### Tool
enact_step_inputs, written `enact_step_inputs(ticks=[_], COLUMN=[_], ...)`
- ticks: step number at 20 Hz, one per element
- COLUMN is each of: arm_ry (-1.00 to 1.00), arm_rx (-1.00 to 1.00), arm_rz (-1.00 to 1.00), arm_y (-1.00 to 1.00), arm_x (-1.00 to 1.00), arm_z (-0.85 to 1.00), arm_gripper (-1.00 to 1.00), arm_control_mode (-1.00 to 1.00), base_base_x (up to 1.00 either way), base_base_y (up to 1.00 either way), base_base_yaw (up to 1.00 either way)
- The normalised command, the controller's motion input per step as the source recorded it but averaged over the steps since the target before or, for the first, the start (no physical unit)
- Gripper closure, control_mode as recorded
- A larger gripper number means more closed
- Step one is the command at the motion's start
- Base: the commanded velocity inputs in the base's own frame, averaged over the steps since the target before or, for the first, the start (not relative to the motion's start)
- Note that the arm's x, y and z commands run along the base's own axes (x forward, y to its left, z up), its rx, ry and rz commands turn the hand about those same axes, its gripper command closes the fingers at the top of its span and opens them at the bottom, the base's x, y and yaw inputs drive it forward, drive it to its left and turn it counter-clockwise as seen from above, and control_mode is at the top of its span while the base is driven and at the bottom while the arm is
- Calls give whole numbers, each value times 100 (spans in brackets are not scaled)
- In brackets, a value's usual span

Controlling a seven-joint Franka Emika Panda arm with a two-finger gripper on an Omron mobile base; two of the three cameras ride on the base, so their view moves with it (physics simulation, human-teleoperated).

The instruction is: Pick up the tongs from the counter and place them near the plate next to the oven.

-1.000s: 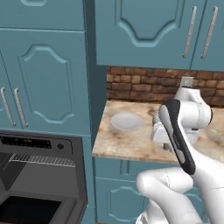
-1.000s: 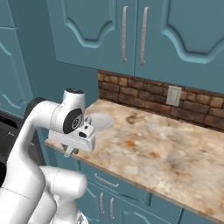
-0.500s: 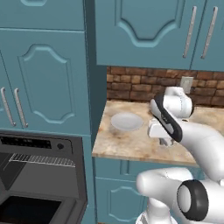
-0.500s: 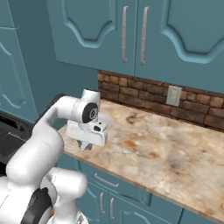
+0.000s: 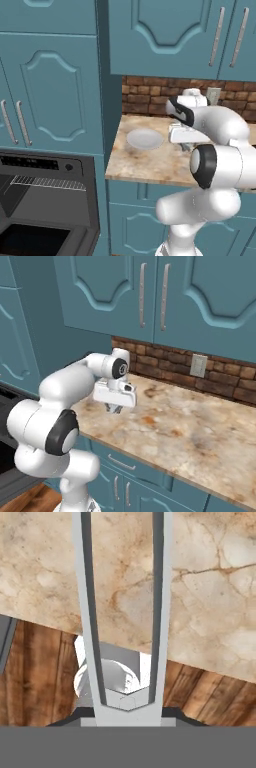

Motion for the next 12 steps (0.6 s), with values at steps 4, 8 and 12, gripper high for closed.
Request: enact_step_inputs(ticks=[4, 8, 12], arm_ry=[-4, -15, -11], arm_rx=[0, 3, 1], arm_rz=[0, -7, -7], arm_y=[-3, 9, 13], arm_x=[49, 38, 21], arm_z=[-36, -30, -6], arm_gripper=[100, 100, 100], arm_control_mode=[-100, -100, -100], base_base_x=[0, 0, 0], base_base_y=[0, 0, 0], base_base_yaw=[0, 0, 0])
